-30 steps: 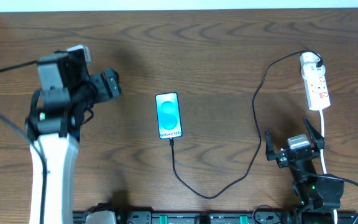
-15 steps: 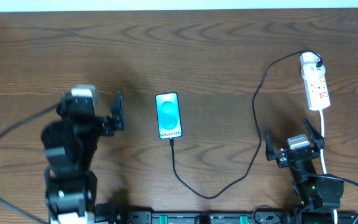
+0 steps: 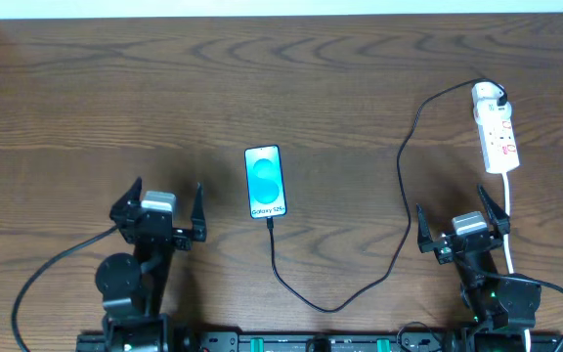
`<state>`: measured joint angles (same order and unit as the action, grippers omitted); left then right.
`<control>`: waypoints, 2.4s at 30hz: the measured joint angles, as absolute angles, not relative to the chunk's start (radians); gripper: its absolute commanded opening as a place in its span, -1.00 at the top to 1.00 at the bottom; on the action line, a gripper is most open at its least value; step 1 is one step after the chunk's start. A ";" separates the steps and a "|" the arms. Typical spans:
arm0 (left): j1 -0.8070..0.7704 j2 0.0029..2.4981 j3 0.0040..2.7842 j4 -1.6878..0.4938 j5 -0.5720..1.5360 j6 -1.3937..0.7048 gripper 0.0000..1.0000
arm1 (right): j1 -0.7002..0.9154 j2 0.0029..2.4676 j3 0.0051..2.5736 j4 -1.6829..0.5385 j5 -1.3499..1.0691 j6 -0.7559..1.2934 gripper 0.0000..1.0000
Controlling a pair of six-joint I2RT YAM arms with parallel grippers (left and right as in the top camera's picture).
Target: Plug charger to phone and switch on socket
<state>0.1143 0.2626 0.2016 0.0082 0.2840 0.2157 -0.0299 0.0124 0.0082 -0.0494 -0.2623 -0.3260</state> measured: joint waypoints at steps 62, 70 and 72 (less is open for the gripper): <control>0.036 0.011 0.019 -0.023 0.113 0.219 -0.96 | -0.030 0.012 0.008 -0.049 -0.262 -0.326 -0.98; 0.036 0.011 0.019 -0.023 0.113 0.219 -0.96 | -0.030 0.012 0.008 -0.049 -0.262 -0.326 -0.98; 0.036 0.011 0.019 -0.023 0.113 0.219 -0.95 | -0.030 0.012 0.008 -0.049 -0.262 -0.326 -0.99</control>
